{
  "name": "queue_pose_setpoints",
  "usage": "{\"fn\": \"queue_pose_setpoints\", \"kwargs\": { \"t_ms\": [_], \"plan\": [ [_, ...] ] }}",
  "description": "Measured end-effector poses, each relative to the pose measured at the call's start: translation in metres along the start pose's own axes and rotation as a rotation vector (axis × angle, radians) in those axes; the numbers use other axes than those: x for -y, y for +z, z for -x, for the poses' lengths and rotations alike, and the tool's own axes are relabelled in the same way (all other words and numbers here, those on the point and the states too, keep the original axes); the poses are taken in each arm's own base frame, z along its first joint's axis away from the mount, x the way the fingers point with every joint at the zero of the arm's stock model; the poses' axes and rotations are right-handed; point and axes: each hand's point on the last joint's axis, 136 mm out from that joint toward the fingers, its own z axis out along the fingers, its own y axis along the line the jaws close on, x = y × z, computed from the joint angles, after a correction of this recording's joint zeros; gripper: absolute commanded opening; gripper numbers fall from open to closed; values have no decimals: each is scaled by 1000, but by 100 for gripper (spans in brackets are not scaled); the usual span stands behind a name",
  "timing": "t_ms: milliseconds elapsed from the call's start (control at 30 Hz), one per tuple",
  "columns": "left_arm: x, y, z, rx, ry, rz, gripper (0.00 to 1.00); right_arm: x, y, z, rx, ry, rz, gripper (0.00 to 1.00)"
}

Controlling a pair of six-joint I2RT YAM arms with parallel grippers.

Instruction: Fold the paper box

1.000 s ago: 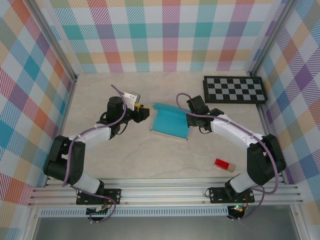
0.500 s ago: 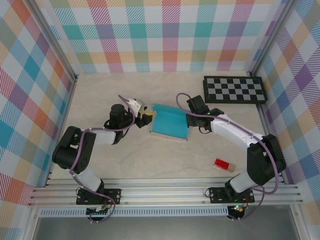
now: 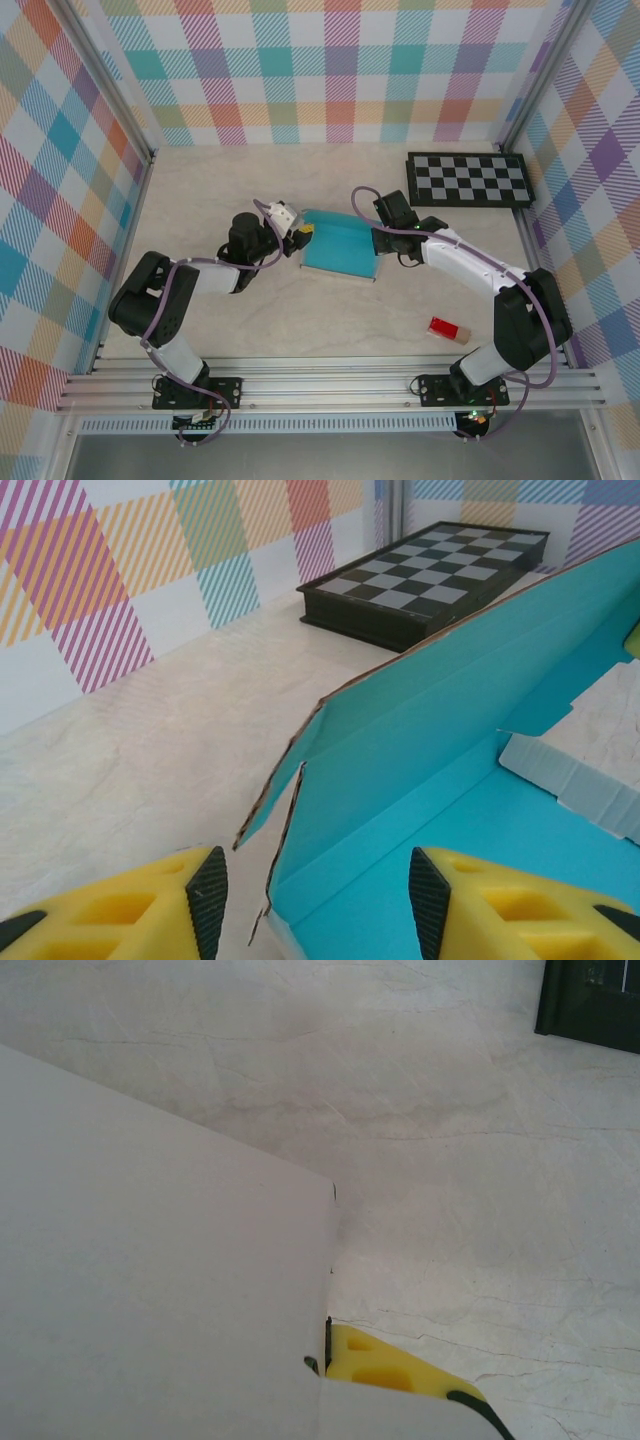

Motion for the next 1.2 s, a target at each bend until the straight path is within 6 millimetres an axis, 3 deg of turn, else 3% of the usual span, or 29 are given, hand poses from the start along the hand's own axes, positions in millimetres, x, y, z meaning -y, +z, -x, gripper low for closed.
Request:
{"fn": "queue_pose_setpoints", "kwargs": {
  "t_ms": [200,433,533,767,1000,1200],
  "plan": [
    [-1,0,0,-1,8,10,42,0,0,0,0,-1,0,0],
    [1,3,-1,-12,10,16,9,0,0,0,1,0,1,0],
    [-2,5,3,-10,12,33,0,0,0,0,1,0,1,0],
    [-10,18,6,-34,-52,98,0,0,0,0,1,8,1,0],
    [-10,38,12,-51,-297,191,0,1,2,-2,5,61,-6,0],
    [-1,43,15,-67,-427,246,0,5,2,-1,9,87,-29,0]
  ]
}}
